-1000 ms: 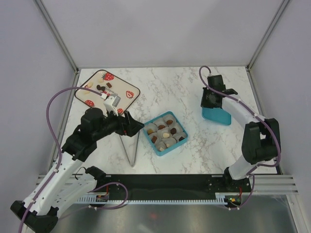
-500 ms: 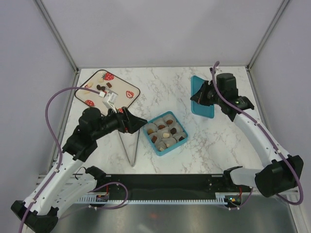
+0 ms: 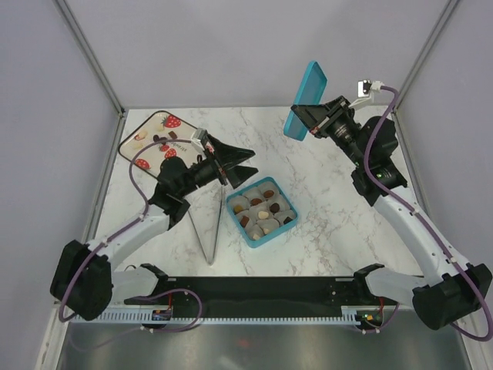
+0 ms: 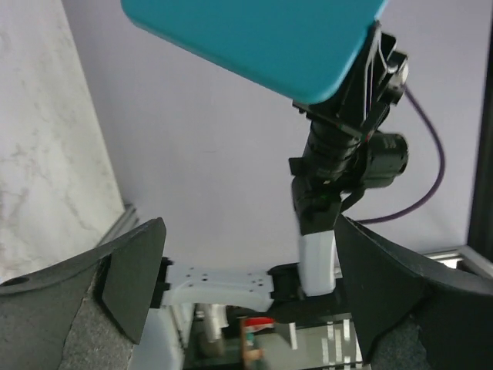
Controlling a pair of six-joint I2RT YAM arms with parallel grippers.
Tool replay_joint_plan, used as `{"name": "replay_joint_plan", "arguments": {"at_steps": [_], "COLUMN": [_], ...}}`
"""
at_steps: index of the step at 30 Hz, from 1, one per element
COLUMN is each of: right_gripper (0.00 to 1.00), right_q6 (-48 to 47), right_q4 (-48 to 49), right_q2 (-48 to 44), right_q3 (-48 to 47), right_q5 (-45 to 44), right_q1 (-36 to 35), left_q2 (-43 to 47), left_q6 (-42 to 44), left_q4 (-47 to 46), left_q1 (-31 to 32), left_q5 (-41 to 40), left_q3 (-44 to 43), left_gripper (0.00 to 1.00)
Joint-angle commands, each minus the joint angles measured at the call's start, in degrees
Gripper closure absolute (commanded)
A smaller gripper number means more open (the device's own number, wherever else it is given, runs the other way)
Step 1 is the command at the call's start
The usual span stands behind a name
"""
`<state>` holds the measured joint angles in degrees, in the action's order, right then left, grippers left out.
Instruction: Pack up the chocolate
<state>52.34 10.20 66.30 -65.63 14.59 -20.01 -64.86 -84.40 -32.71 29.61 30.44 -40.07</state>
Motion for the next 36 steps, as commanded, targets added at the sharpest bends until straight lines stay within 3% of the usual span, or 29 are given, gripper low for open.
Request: {"name": "replay_joint_plan", "arguments": {"at_steps": [1,7,14,23,33,35,36], "right_gripper": [1.0,1.0,1.0,1.0,1.0,1.0,1.0], "right_q6": [-0.12,-4.78,-12.6,-17.26,-18.32,-18.58,-18.76], "right_q4": [13.78,21.52,27.16,30.84,39.02,40.07,39.82], "right_q2": [-1.7,-3.1,-4.69,-4.52,-5.74,-6.89,-7.76], "right_q3": [2.07,8.4,12.36,14.21,21.14,22.82,23.95], "right_q5": [-2.28,-4.04,-8.35,-7.83,-3.34,-3.34,-3.43], "right_q1": [-3.18,-6.35,-8.73,-9.87,-10.66,-10.66,-10.66], "left_q2": [-5.79,-14.85,-21.44,-29.25,-35.94,-37.09,-37.96], "left_q6": [-22.63,-33.01,-39.86,-45.23,-49.19,-49.63,-49.55], "left_q4": [-26.25,-38.02,-40.32,-46.02,-53.15,-55.09,-55.62], "left_q1": [0.36,2.73,7.92,12.93,13.2,13.2,13.11], "left_q5": [-0.9,-9.42,-15.05,-21.72,-27.79,-27.71,-27.8], "left_q3": [0.35,-0.62,-3.69,-7.91,-12.05,-12.04,-12.04], "left_gripper": [0.02,0.0,0.0,0.0,0.0,0.02,0.08]}}
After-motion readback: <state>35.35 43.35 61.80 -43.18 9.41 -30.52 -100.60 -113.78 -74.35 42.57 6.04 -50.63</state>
